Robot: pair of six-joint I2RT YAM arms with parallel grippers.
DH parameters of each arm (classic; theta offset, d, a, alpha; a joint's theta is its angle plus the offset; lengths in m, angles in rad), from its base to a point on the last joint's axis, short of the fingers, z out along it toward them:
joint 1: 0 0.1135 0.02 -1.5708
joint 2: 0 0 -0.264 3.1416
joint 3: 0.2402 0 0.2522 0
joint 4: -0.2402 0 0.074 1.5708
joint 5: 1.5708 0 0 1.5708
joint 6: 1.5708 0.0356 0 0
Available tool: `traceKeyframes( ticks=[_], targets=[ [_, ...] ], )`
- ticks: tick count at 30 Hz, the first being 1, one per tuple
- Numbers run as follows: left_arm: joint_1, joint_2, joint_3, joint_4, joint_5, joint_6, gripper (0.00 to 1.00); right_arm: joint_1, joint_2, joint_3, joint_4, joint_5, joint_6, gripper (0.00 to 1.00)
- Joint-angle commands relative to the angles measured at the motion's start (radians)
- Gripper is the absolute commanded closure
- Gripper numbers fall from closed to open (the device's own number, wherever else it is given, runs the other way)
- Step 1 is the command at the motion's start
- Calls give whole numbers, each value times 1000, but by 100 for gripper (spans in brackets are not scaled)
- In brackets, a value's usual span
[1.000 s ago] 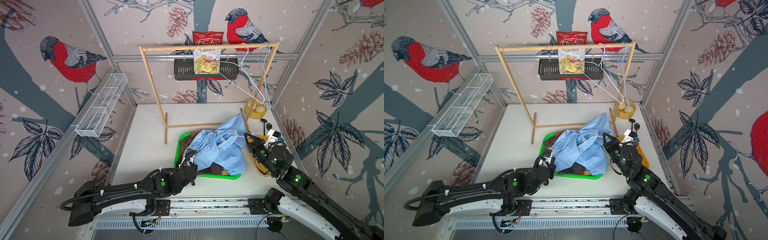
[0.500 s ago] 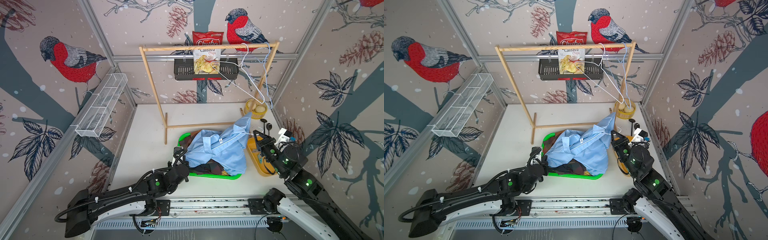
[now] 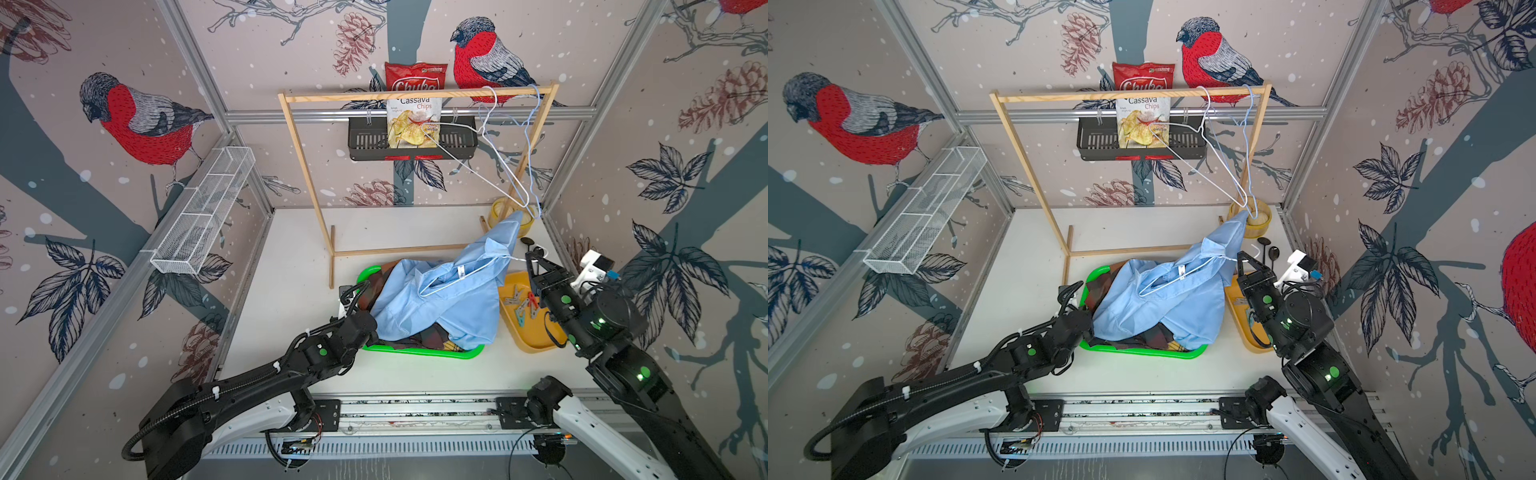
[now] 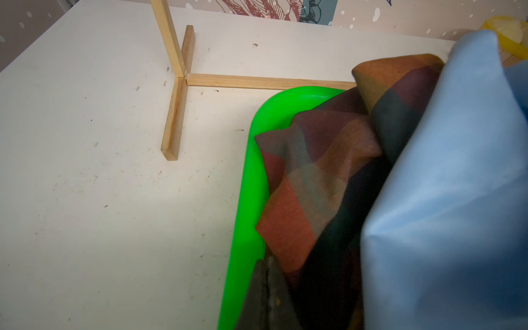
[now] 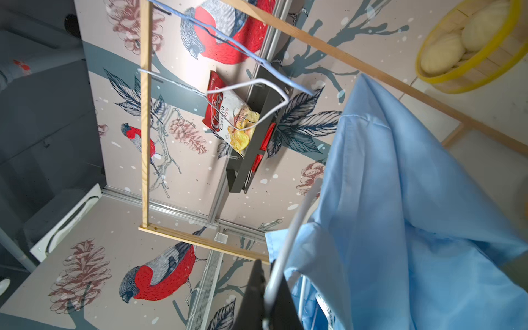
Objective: Remove the clothespins securing long-sleeve shirts to the hanger
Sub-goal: Remove the long-sleeve shirt from the hanger.
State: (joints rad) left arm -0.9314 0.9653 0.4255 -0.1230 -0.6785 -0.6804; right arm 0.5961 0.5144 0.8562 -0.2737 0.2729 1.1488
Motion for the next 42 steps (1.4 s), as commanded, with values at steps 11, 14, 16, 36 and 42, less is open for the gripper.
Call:
traceKeyframes(
  ticks=[11, 14, 16, 36, 42],
  targets=[
    [-137, -29, 112, 84, -23, 204, 52, -4, 88, -33, 97, -122, -32, 100],
    [-237, -101, 118, 122, -46, 337, 44, -13, 95, -35, 103, -126, -38, 100],
    [-248, -109, 108, 169, 57, 407, 41, -21, 98, -35, 111, -136, -38, 100],
    [-78, 348, -2, 531, 119, 220, 35, -78, 84, 27, 58, -227, -43, 100],
    [-76, 388, 40, 506, 136, 206, 34, -91, 97, 17, 70, -260, -44, 100]
  ],
)
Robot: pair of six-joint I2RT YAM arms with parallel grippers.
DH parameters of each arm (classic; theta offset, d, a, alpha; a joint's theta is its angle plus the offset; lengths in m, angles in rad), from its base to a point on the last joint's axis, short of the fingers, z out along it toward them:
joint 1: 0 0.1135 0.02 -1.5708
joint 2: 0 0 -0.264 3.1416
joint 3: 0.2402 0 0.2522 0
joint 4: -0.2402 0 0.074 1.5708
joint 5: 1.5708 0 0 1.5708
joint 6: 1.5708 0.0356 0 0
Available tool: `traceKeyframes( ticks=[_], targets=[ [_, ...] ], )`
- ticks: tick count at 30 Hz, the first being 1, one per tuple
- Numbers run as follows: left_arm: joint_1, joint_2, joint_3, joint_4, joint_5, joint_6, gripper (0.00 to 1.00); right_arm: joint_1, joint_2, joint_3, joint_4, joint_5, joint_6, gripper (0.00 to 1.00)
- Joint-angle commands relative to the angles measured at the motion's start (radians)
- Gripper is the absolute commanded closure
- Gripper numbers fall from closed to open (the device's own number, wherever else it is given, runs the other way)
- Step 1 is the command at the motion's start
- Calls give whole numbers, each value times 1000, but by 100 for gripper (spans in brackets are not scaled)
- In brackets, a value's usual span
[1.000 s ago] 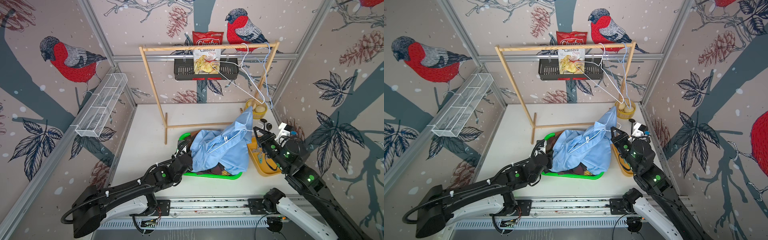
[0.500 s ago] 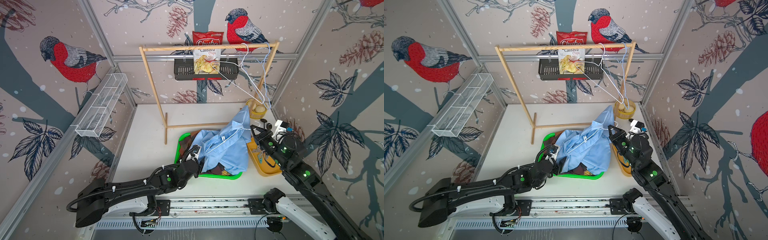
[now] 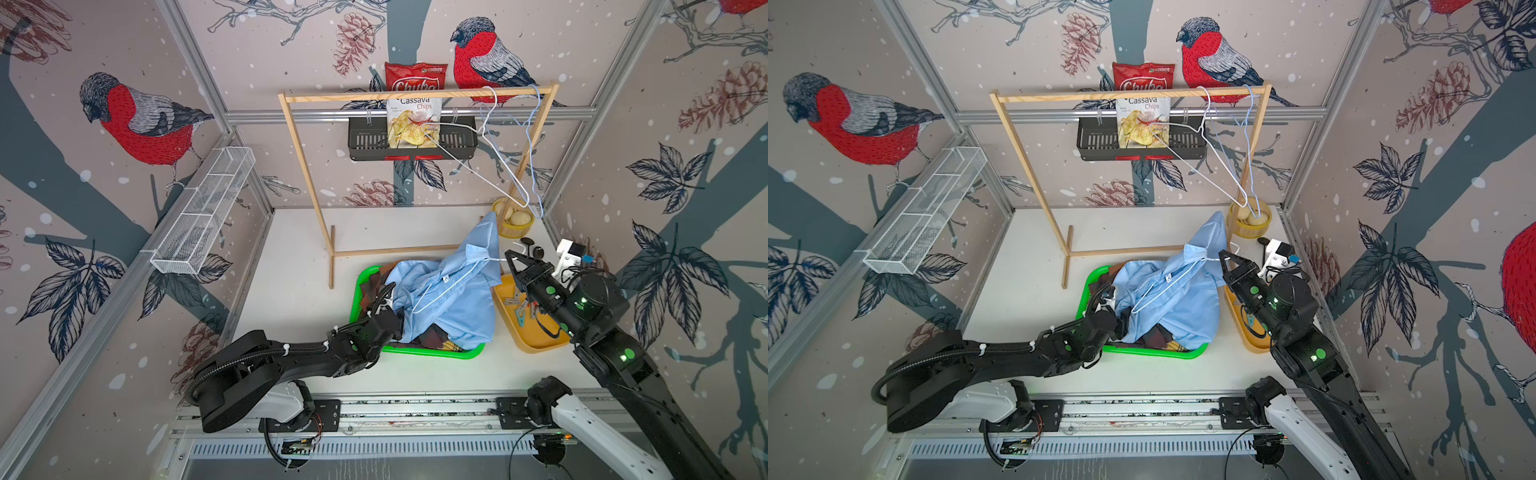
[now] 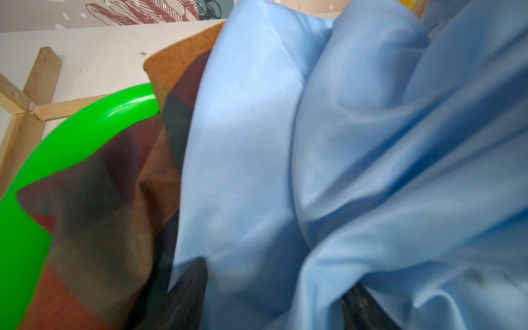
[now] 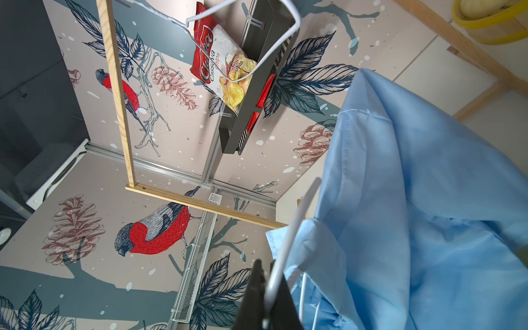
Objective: Remove the clothespins securing long-sleeve shirts to the hanger
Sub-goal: Remove the long-sleeve shirt from the hanger.
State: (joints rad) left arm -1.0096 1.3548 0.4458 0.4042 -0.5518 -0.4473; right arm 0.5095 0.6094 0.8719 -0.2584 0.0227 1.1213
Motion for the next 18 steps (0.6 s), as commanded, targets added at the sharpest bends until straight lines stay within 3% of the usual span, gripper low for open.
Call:
traceKeyframes(
  ticks=[1, 3, 7, 13, 18],
  targets=[
    [-2, -22, 25, -38, 13, -24, 33, -5, 4, -2, 51, -7, -18, 100],
    [-43, -102, 36, -85, 1, 19, 32, -11, 8, -13, 52, -12, -18, 100],
    [-195, -244, 107, -280, -134, 150, 34, -19, 14, -26, 51, -11, -24, 100],
    [-252, -386, 159, -618, -121, 129, 34, -35, 34, -31, 64, -25, -31, 100],
    [-400, -454, 195, -607, -142, 281, 38, -39, 48, -43, 86, -43, -27, 100]
  ],
)
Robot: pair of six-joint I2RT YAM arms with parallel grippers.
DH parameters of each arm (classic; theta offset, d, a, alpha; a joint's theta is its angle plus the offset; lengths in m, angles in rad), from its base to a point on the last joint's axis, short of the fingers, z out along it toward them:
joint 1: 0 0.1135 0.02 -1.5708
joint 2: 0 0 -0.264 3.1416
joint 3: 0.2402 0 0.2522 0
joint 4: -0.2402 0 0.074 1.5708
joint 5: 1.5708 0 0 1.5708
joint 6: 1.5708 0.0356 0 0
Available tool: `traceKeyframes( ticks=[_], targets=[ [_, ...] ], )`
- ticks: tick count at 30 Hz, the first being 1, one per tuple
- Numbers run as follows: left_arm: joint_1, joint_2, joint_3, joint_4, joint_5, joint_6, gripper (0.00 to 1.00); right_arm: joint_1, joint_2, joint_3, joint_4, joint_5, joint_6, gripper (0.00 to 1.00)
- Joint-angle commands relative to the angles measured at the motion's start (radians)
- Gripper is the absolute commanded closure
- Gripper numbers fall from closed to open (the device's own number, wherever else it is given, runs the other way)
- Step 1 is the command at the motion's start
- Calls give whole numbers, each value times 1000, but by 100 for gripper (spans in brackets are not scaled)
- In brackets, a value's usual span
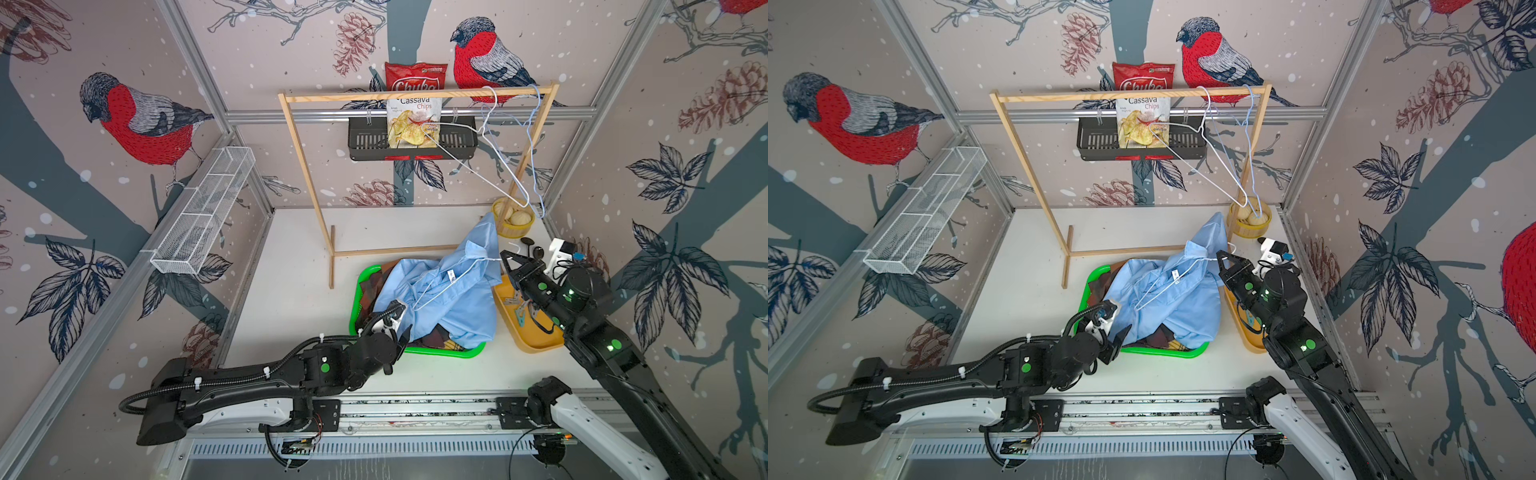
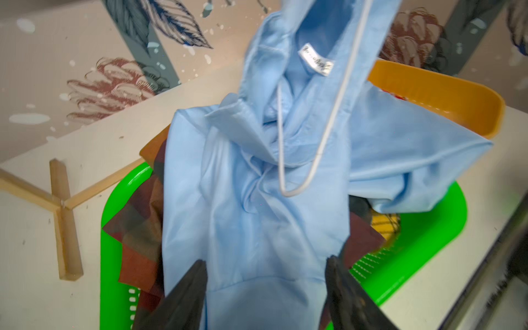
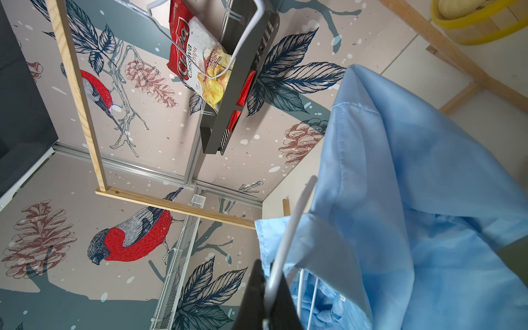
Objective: Remove the clothespins securing long-sleeve shirts to the hanger
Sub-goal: Remove the long-sleeve shirt from the hanger.
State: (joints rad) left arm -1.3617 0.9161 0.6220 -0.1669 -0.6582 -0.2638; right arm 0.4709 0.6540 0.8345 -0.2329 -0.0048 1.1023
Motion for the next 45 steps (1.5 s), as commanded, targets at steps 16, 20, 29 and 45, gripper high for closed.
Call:
traceKeyframes(
  ticks=[16, 20, 29, 45],
  targets=[
    [29, 209, 132, 351, 19, 476, 50, 0, -18, -7, 43, -41, -13, 100],
    [54, 268, 174, 354, 71, 512, 51, -1, -28, -7, 32, -41, -19, 100],
    [109, 382, 228, 382, 114, 528, 62, -2, -45, -15, 24, -49, -20, 100],
    [136, 396, 266, 348, 74, 465, 100, -2, -34, -25, 38, -104, -39, 68]
  ],
)
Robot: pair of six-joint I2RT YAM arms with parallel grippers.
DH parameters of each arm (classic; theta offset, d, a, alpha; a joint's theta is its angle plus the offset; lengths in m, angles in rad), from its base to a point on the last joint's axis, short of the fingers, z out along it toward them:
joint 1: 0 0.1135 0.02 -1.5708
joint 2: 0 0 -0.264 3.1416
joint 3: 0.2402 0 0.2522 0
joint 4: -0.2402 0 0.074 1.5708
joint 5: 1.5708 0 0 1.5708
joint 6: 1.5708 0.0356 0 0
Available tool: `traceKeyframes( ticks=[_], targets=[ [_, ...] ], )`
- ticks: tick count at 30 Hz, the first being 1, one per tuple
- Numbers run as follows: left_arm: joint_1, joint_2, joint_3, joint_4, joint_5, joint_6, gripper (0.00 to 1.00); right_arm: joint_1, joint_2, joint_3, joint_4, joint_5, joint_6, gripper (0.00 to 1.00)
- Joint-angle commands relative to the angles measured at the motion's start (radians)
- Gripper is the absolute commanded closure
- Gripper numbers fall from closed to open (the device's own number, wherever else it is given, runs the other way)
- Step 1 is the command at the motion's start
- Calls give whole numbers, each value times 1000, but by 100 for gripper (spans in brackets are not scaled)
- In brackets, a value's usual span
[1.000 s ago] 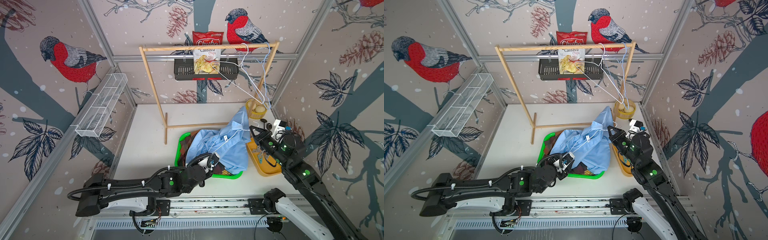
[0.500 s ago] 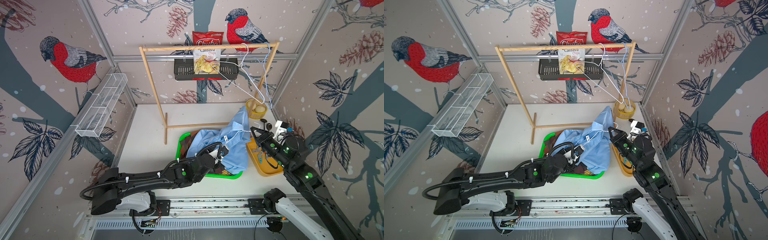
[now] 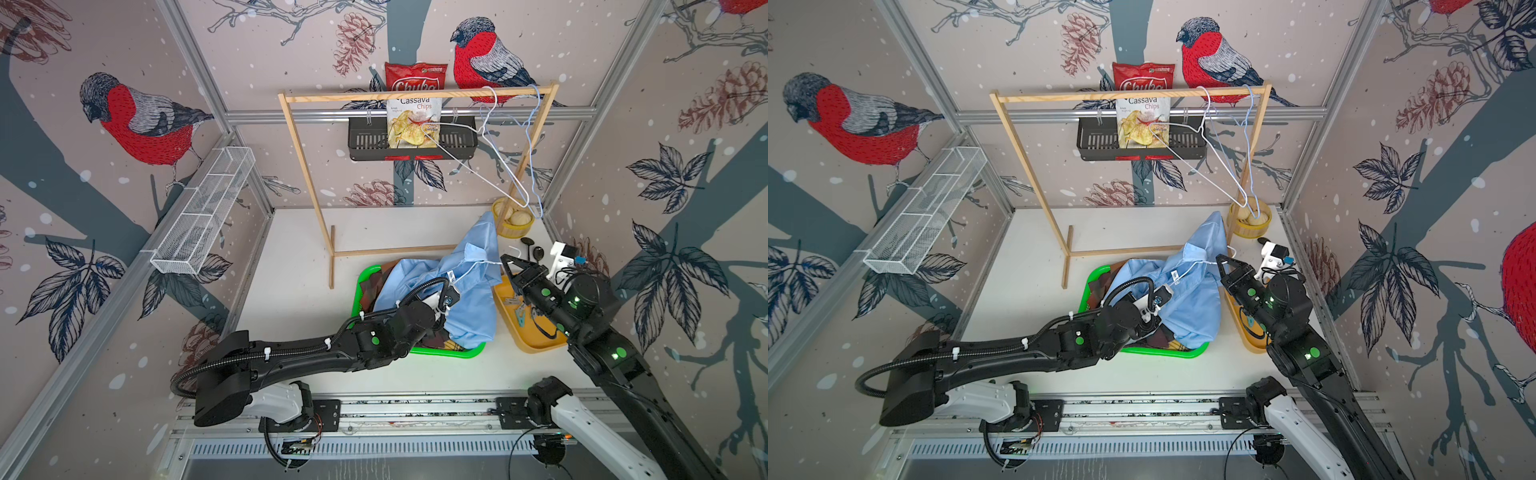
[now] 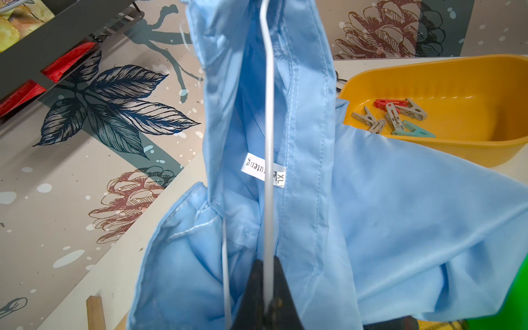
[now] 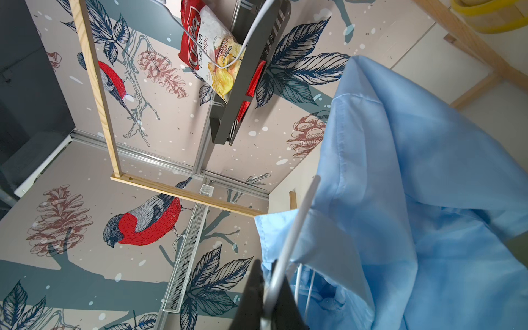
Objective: Remove the clothespins securing long-sleeve shirts to the hanger
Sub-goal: Remove the long-sleeve shirt from the hanger, then place the hanger on the clothesline.
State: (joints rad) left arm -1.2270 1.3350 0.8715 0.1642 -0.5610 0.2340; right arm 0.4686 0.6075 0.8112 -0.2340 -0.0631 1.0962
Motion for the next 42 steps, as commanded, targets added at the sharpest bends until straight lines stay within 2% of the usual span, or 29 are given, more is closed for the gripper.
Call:
traceKeyframes(
  ticks=[1, 3, 5, 9, 15, 21, 30, 34, 37, 40, 42],
  targets=[
    [0, -33, 18, 4, -16, -40, 100, -2, 19, -1, 45, -59, -41, 58],
    [1, -66, 19, -36, 13, -60, 100, -1, 32, 6, 52, -79, -61, 31],
    [1, -106, 23, -91, 37, -86, 100, 0, 32, 18, 44, -73, -91, 15],
    [0, -204, 22, -215, 93, -147, 100, -2, 30, 56, -20, 4, -167, 1],
    [0, -382, -8, -383, 168, -219, 100, -22, 44, 56, -60, 75, -203, 0],
    [1, -583, -4, -548, 190, -290, 100, -52, 63, 45, -48, 128, -220, 0],
    [1, -777, 135, -750, 145, -328, 100, -88, 228, -64, 89, 65, -226, 0],
    [0, -775, 220, -742, -35, -406, 100, -88, 282, -89, 139, 29, -214, 0],
    [1, -700, 290, -700, -133, -424, 100, -88, 313, -83, 139, 14, -214, 0],
    [0, -588, 380, -659, -241, -403, 100, -87, 332, -79, 136, -1, -216, 0],
    [2, -529, 425, -599, -273, -351, 100, -87, 330, -86, 136, -8, -216, 0]
  ],
)
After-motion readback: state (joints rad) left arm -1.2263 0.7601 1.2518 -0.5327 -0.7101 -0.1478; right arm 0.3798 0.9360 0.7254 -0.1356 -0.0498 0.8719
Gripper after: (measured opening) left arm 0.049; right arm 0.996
